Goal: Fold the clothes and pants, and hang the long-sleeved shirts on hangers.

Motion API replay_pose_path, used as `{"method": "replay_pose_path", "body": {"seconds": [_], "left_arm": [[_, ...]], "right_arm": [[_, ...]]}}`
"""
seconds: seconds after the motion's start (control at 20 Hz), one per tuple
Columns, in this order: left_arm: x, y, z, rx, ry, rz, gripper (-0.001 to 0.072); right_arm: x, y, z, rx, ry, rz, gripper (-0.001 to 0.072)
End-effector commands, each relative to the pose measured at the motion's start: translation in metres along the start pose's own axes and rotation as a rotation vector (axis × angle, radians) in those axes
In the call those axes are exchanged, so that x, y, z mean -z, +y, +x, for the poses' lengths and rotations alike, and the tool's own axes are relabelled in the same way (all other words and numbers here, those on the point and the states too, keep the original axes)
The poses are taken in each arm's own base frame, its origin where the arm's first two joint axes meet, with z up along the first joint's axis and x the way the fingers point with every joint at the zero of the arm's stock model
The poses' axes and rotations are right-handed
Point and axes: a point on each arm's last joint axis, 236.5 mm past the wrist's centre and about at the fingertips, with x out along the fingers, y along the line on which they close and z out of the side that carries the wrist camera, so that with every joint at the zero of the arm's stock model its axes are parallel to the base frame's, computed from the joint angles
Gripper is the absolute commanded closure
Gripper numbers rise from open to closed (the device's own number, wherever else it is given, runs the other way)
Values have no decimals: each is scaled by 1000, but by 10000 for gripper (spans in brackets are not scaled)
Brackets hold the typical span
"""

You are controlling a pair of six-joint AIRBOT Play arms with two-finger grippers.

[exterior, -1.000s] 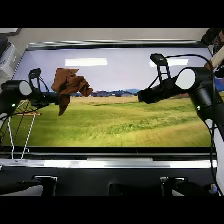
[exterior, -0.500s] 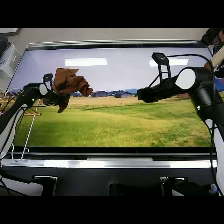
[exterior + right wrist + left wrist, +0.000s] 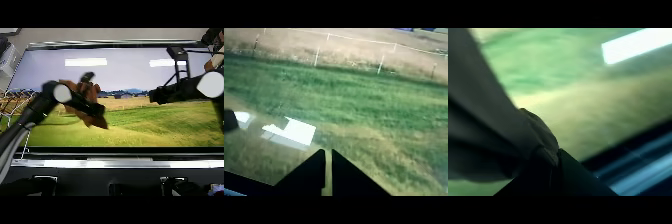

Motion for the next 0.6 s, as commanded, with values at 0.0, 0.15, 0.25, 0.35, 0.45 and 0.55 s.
{"method": "replay_pose_path", "body": {"seconds": [0.0, 0.15, 0.25, 0.35, 0.45, 0.55], "left_arm": [[38, -126, 60, 206, -3, 36, 687], [49, -161, 124, 283, -8, -37, 680], [48, -156, 142, 289, 0, -83, 250], [29, -142, 125, 291, -17, -105, 0], [1, -119, 83, 294, -59, -67, -1], [-21, -82, 28, 259, -112, -37, 1]], "right_arm": [[24, -19, -46, 96, 0, -23, 646], [55, -18, -74, 98, 59, -21, 643], [66, -17, -86, 98, 63, -9, 642], [68, -18, -93, 106, 47, 119, 583], [68, -28, -93, 154, 39, 224, 330], [57, -52, -89, 248, 2, 215, 330]]}}
